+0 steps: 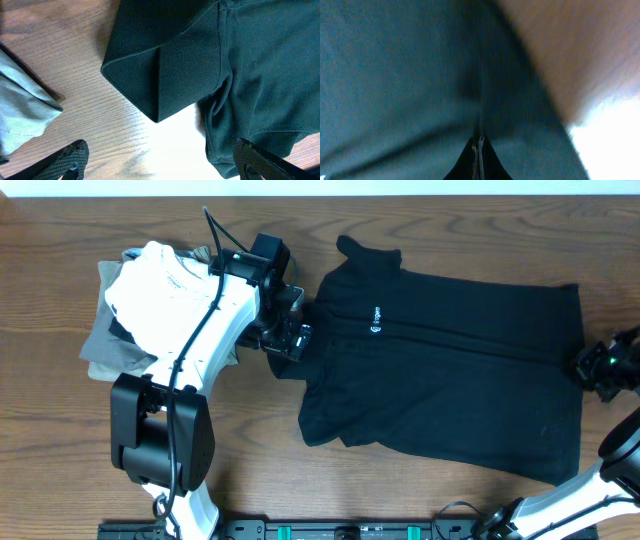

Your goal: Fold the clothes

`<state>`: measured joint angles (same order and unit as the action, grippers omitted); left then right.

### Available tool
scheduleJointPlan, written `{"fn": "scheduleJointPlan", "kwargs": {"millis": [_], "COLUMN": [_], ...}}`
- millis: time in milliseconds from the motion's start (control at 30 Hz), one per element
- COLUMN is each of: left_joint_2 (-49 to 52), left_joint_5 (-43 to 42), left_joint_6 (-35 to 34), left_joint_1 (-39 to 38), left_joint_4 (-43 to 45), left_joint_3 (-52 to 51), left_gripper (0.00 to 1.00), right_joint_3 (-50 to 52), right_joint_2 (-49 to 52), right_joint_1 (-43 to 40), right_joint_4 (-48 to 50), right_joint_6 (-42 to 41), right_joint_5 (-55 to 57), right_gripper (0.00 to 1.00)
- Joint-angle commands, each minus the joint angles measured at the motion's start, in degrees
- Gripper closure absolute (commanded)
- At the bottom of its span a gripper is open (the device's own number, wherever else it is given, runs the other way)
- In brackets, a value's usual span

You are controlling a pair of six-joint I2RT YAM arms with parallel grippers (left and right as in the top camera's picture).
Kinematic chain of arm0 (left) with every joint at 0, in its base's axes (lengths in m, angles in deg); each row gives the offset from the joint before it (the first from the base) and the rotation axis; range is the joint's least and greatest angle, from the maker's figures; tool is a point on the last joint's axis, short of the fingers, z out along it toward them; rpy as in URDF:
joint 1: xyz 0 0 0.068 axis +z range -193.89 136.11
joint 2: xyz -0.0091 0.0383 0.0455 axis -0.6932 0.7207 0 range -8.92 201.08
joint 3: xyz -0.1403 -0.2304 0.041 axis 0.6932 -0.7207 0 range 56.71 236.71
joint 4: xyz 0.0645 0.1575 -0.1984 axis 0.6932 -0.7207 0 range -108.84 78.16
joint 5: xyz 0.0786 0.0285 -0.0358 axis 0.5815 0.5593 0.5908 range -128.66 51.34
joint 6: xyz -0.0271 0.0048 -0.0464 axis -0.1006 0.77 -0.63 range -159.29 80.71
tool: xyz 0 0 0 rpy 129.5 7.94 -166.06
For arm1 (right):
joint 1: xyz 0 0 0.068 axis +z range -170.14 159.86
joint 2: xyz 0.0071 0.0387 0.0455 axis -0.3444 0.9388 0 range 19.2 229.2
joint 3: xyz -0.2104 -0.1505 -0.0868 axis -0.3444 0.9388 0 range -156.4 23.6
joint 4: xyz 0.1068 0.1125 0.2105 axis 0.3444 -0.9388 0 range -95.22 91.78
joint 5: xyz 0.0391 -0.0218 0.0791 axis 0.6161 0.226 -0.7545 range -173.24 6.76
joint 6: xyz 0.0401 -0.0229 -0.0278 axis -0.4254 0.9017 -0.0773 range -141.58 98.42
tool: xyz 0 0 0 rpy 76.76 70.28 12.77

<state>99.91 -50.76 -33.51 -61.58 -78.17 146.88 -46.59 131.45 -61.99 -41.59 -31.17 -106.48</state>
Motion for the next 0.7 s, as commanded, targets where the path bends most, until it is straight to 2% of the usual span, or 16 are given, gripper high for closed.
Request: {"fn": "scheduleJointPlan", "kwargs": {"millis": [0,167,400,500,600,667], "left_joint_2": [-1.14,-1.14,-1.14,-1.14,-1.14,-1.14], "left_joint_5": [-0.79,-0.79,-0.79,-0.79,-0.81,-1.01], "left_joint_6": [-0.70,-0.70,-0.70,-0.72,-0.72,-0.72], "left_joint_1": [0.22,0.22,0.22,0.22,0.20,0.22], "left_joint_4": [0.07,1.14,1.25,0.68,0.35,0.04], "left_joint_3": [-0.28,-0.28,-0.28,-0.28,-0.28,-0.28], "left_gripper": [0.06,0.06,0.06,0.06,0.06,0.06], "right_joint_3": [-0.59,1.05,1.31,-2.21,-7.63,-11.52], "right_joint_2": [0.92,0.94,1.29,1.22,0.68,-0.22], "right_joint_1": [-0.52,-0.55,-0.63,-0.70,-0.85,-0.92], "right_joint_4": [-4.94,-3.98,8.37,5.79,1.18,-3.15], "right_joint_6": [-2.32,-9.29,-7.74,-6.54,-0.63,2.47], "right_joint_5": [5.22,21.70,31.39,27.93,13.60,5.84], "right_gripper": [0.99,0.99,0.99,0.99,0.98,0.93]}}
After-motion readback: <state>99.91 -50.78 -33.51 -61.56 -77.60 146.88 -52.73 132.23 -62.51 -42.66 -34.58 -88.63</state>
